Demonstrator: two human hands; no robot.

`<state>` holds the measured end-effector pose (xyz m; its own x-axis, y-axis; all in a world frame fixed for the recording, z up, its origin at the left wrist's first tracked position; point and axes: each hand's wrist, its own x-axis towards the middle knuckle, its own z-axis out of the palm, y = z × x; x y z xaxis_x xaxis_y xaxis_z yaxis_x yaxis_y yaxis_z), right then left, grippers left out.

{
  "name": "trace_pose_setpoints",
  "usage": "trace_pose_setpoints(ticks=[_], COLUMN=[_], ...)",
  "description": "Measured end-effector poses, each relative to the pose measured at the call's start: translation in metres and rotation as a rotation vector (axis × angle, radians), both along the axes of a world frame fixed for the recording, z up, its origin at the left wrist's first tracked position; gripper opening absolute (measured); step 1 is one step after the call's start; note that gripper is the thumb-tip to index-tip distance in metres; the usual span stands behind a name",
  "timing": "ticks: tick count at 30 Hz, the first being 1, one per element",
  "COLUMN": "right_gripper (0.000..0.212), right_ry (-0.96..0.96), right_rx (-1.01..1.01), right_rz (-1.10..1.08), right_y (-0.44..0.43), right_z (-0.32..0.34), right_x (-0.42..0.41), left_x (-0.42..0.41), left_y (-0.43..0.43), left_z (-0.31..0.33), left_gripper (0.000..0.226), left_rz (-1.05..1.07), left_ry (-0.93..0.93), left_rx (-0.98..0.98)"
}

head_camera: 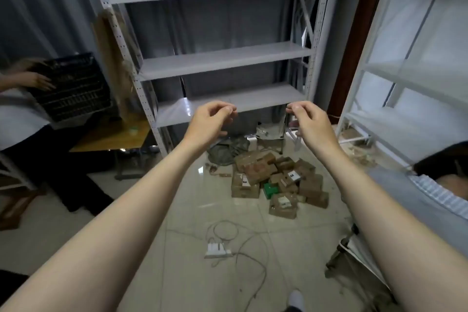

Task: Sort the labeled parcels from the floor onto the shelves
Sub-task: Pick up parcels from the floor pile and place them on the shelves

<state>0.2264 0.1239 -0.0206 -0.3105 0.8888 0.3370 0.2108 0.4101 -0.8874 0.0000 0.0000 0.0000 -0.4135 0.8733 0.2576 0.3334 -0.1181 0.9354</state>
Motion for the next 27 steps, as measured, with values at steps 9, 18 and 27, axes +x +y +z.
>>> trace_pose_setpoints(ticks=[9, 18, 27], right_gripper=[0.022, 0.026, 0.027], right_ry=[-0.093, -0.132, -0.178], right_rx=[-0.187, -0.317, -0.430], right_rz=[0.079, 0.111, 0.059], right_y=[0.183, 0.359, 0.474], right_z=[-0.064, -0.075, -0.125], right_x=[-0.048, -0.094, -0.142], left_x=[-0.038, -0.085, -0.151], left_y=[0.187, 0.368, 0.499], left_z=[-0.050, -0.056, -0.103], left_gripper=[0.018, 0.025, 0.024], left_rz=[0.009, 0.029, -0.062], left_ry=[-0.026, -0.073, -0.104], left_rx=[-0.170, -0.271, -0.390])
